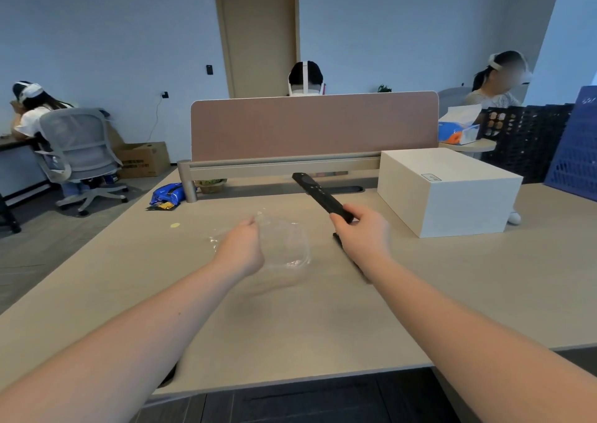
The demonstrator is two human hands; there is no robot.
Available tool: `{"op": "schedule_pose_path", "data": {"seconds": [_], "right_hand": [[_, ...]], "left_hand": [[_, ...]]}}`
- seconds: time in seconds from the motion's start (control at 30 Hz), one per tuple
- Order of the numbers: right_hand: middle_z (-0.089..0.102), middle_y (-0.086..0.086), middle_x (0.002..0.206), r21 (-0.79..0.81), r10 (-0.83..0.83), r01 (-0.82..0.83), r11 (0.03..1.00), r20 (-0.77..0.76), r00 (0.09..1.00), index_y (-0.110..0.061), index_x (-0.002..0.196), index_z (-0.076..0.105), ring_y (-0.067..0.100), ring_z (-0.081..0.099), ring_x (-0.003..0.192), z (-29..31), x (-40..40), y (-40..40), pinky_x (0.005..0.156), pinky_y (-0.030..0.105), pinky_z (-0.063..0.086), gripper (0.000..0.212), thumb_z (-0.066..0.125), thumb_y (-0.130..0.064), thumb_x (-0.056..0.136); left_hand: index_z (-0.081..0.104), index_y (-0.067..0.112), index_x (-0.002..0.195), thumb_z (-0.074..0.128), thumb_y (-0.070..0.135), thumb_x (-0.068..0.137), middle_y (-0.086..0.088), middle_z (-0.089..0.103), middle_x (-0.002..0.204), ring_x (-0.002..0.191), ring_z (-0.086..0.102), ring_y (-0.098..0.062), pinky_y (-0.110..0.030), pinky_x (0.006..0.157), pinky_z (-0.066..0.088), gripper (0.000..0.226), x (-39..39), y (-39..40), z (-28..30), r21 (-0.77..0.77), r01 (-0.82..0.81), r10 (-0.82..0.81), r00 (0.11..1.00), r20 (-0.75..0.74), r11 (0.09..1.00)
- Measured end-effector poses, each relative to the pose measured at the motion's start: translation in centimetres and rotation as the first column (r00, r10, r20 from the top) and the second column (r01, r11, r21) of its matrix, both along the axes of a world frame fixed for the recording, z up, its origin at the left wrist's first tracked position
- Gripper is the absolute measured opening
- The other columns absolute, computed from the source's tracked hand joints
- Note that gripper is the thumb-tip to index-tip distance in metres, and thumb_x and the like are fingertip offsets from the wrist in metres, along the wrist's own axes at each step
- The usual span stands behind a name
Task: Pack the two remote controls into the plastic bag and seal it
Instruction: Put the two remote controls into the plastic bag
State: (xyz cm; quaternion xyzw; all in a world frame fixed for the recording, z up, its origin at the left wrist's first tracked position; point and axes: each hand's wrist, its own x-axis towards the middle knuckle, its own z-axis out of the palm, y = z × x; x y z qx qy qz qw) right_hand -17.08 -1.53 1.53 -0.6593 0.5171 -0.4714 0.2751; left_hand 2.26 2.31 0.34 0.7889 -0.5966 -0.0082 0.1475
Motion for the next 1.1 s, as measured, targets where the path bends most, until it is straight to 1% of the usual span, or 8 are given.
{"op": "schedule_pose_path", "data": {"seconds": [0.13, 0.3, 0.4, 0.67, 0.8, 0.87, 1.0, 1.1], "right_hand": [[0.07, 0.006, 0.083, 0.024, 0.143, -0.142, 0.99, -0.049, 0.988, -0.017, 0.11, 0.069, 0.029, 0.066, 0.078, 1.3, 0.4, 2.6, 0.072, 0.043, 0.058, 0.025, 0.06, -0.022, 0.088], [0.073, 0.011, 0.081, 0.002, 0.144, -0.151, 0.989, -0.309, 0.94, -0.012, 0.092, 0.073, 0.029, 0.066, 0.076, 0.4, 0.3, 3.9, 0.07, 0.037, 0.059, 0.019, 0.058, -0.021, 0.084], [0.065, 0.005, 0.073, -0.001, 0.136, -0.15, 0.989, -0.416, 0.899, -0.012, 0.09, 0.071, 0.024, 0.059, 0.072, -1.3, 0.5, 3.6, 0.062, 0.029, 0.048, 0.021, 0.055, -0.024, 0.086], [0.068, 0.011, 0.086, 0.062, 0.139, -0.124, 0.99, -0.467, 0.873, -0.013, 0.083, 0.059, 0.027, 0.058, 0.078, -5.3, 3.2, 0.8, 0.062, 0.026, 0.038, 0.014, 0.054, -0.025, 0.09], [0.066, 0.01, 0.095, 0.094, 0.178, -0.152, 0.984, -0.457, 0.872, -0.016, 0.095, 0.051, 0.023, 0.053, 0.079, -6.2, 4.4, -0.2, 0.067, 0.027, 0.035, 0.013, 0.06, -0.024, 0.088], [0.061, 0.009, 0.087, 0.113, 0.2, -0.166, 0.98, -0.506, 0.839, -0.02, 0.082, 0.04, 0.02, 0.046, 0.076, -6.5, 4.9, -0.5, 0.067, 0.028, 0.033, 0.02, 0.059, -0.024, 0.088], [0.037, -0.004, 0.059, 0.17, 0.247, -0.181, 0.969, -0.604, 0.758, -0.021, 0.059, 0.032, 0.024, 0.049, 0.077, -7.2, 5.9, -1.0, 0.065, 0.028, 0.033, 0.036, 0.057, -0.02, 0.085], [0.038, 0.0, 0.058, 0.167, 0.272, -0.215, 0.962, -0.633, 0.725, -0.017, 0.055, 0.034, 0.024, 0.043, 0.072, -7.8, 6.6, -1.6, 0.054, 0.026, 0.031, 0.034, 0.055, -0.016, 0.082]], "left_hand": [[0.025, 0.006, 0.146, 0.045, -0.004, 0.084, -0.001, 0.014, 0.16, 0.142, 0.029, -0.023, -0.036, 0.112, 0.033, 0.066, -0.5, -0.1, 1.0, -0.055, -0.039, 0.036, 0.997, -0.062, 0.998], [0.019, 0.012, 0.149, 0.047, -0.005, 0.084, 0.001, 0.014, 0.16, 0.144, 0.025, -0.021, -0.035, 0.114, 0.032, 0.072, -0.5, 0.1, 1.4, -0.135, -0.034, 0.018, 0.992, -0.121, 0.99], [0.018, 0.015, 0.149, 0.044, -0.006, 0.085, 0.005, 0.014, 0.16, 0.144, 0.024, -0.017, -0.032, 0.115, 0.028, 0.072, -1.2, 0.3, 0.6, -0.156, 0.062, -0.077, 0.992, -0.096, 0.986], [0.031, 0.01, 0.144, 0.036, -0.004, 0.087, 0.001, 0.024, 0.157, 0.145, 0.022, -0.014, -0.021, 0.116, 0.018, 0.059, -3.4, 0.5, -1.5, -0.133, 0.335, -0.348, 0.933, -0.087, 0.933], [0.033, 0.012, 0.143, 0.037, -0.005, 0.085, 0.003, 0.025, 0.157, 0.144, 0.023, -0.013, -0.026, 0.118, 0.021, 0.061, -3.4, 0.7, -1.9, -0.116, 0.377, -0.388, 0.917, -0.095, 0.919], [0.032, 0.012, 0.144, 0.037, -0.004, 0.085, 0.004, 0.024, 0.157, 0.144, 0.022, -0.012, -0.027, 0.118, 0.023, 0.061, -3.3, 0.8, -2.0, -0.095, 0.385, -0.393, 0.915, -0.091, 0.918], [0.032, 0.011, 0.144, 0.036, -0.005, 0.083, 0.003, 0.024, 0.157, 0.143, 0.026, -0.013, -0.026, 0.117, 0.024, 0.062, -2.9, 0.6, -2.4, -0.068, 0.38, -0.385, 0.918, -0.1, 0.923], [0.032, 0.013, 0.144, 0.035, -0.006, 0.084, 0.005, 0.024, 0.157, 0.143, 0.023, -0.01, -0.017, 0.114, 0.019, 0.063, -2.7, 0.7, -2.6, -0.061, 0.374, -0.378, 0.92, -0.102, 0.925]]}}
